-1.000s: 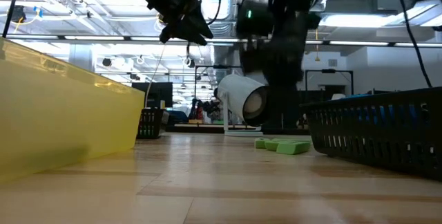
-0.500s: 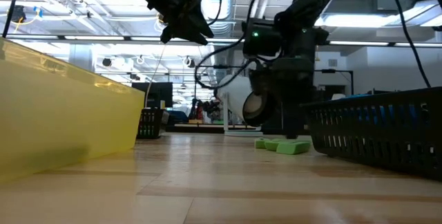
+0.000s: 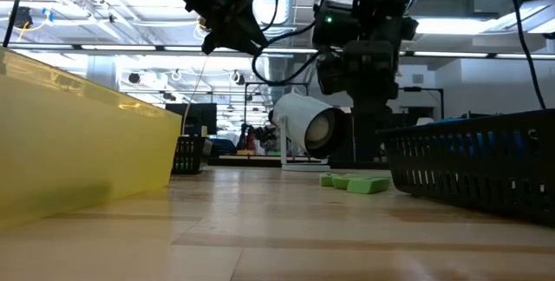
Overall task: Pick & Place School Supplies
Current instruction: Put the green eraser into the top black bin
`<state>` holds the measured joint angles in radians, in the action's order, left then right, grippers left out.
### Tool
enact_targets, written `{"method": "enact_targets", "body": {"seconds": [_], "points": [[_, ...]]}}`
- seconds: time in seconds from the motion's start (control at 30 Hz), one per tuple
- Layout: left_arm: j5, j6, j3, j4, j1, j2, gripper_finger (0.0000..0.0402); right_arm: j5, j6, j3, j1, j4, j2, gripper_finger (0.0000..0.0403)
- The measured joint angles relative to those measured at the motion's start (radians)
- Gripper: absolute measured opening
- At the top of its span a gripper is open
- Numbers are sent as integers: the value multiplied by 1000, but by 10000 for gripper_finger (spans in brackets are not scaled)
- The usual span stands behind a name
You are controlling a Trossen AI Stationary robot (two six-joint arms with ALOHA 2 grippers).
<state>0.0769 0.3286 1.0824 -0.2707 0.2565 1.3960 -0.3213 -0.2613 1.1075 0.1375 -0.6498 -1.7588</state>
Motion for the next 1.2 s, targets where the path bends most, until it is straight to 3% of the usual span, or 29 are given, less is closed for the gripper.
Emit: {"method": "enact_targets", "body": {"seconds": [0.53,0.97,1.2], "points": [[0,-10,0,3,0,0,129,-26,-104,-134,-78,167,-30,162],[0,-37,0,3,6,0,129,12,-113,-133,-64,182,-32,162],[0,-37,0,2,6,0,129,-18,-144,-122,-80,186,-106,162]]}}
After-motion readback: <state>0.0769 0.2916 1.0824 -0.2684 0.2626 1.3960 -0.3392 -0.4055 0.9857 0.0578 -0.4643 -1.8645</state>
